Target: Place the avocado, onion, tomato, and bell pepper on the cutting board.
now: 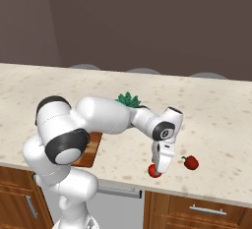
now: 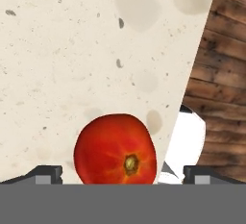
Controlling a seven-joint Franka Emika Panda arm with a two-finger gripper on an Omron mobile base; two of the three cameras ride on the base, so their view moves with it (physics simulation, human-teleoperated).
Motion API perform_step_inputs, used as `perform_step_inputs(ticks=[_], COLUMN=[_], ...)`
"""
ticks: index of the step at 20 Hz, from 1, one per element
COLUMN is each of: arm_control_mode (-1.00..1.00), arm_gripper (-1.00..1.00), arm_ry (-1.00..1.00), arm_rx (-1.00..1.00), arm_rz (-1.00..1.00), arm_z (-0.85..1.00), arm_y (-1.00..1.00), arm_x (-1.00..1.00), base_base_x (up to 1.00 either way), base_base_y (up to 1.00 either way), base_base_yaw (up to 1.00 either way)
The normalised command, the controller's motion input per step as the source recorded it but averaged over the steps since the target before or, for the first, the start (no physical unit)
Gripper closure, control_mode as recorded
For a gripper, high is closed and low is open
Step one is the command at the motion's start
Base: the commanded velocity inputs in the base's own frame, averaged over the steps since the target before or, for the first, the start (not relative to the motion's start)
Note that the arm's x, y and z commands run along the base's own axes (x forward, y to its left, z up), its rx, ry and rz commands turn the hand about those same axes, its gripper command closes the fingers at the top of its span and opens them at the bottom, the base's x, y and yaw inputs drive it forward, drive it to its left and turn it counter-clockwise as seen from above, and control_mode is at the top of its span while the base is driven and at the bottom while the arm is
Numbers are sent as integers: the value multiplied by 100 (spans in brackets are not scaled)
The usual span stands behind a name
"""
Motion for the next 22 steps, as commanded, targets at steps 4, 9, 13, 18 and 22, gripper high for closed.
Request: perform_step_inputs(ticks=[4,9,13,18,22], arm_control_mode=[-100,-100,-100,-100,-100], arm_gripper=[-100,-100,-100,-100,-100], arm_ry=[0,0,0,0,0], arm_rx=[0,0,0,0,0], arm_rz=[0,0,0,0,0], arm_z=[0,0,-1,-6,-12], arm_y=[0,0,0,1,6], arm_x=[-6,-8,-9,-1,0], base_base_x=[0,0,0,0,0], base_base_y=[0,0,0,0,0], base_base_yaw=[0,0,0,0,0])
